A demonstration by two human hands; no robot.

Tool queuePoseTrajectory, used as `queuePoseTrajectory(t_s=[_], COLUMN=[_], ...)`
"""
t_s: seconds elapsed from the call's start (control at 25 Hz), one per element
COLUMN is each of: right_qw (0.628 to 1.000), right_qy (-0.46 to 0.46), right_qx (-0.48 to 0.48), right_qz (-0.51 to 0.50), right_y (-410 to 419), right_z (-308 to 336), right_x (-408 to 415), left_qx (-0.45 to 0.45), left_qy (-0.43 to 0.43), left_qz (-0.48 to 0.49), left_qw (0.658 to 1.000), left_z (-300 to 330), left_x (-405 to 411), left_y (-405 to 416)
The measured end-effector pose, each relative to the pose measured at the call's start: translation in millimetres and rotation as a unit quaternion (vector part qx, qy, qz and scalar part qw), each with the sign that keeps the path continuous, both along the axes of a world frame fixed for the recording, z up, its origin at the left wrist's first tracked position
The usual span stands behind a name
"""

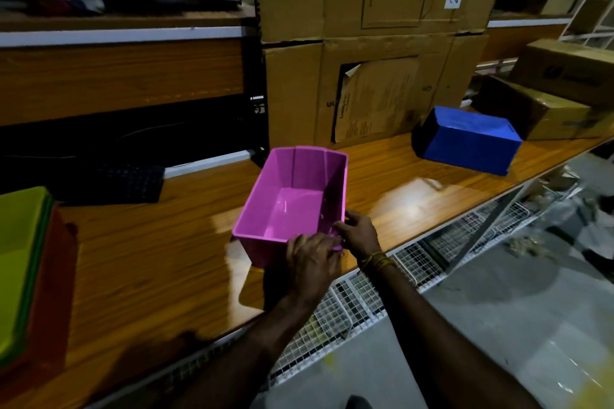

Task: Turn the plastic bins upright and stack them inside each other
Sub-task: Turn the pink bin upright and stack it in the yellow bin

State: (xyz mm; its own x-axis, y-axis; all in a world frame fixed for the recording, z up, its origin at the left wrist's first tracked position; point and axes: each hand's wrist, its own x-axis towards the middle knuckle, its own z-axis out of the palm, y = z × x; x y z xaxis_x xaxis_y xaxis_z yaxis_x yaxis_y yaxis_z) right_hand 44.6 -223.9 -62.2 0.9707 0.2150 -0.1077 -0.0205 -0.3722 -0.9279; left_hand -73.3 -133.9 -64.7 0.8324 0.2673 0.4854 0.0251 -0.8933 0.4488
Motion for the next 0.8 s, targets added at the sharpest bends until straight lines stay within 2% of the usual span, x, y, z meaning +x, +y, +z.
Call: queuePoseTrajectory(t_s=[0.12, 0.24, 0.44, 0.68, 0.8], right_qw=[0.999, 0.997, 0.994, 0.976, 0.939], right_qy=[-0.012, -0.014, -0.045, -0.096, -0.224], right_qx=[-0.042, -0.072, -0.075, -0.144, -0.218], right_qz=[0.007, 0.019, 0.069, 0.131, 0.145], right_y=[-0.3, 0.7, 7.4, 11.1, 11.5], right_z=[-5.7, 8.5, 15.8, 30.1, 34.3], right_x=[-3.6, -14.9, -14.9, -14.8, -25.1], left_qx=[0.004, 0.001, -0.037, -0.046, -0.079], left_qy=[0.005, 0.019, 0.179, 0.161, 0.147], left_qz=[0.023, 0.119, 0.187, 0.220, 0.296], left_qw=[1.000, 0.993, 0.965, 0.961, 0.941], left_z=[-9.9, -5.4, 16.2, 15.4, 7.4], left_x=[-8.6, -9.6, -0.5, -10.3, -11.7], left_y=[34.8, 74.3, 101.5, 114.0, 121.1])
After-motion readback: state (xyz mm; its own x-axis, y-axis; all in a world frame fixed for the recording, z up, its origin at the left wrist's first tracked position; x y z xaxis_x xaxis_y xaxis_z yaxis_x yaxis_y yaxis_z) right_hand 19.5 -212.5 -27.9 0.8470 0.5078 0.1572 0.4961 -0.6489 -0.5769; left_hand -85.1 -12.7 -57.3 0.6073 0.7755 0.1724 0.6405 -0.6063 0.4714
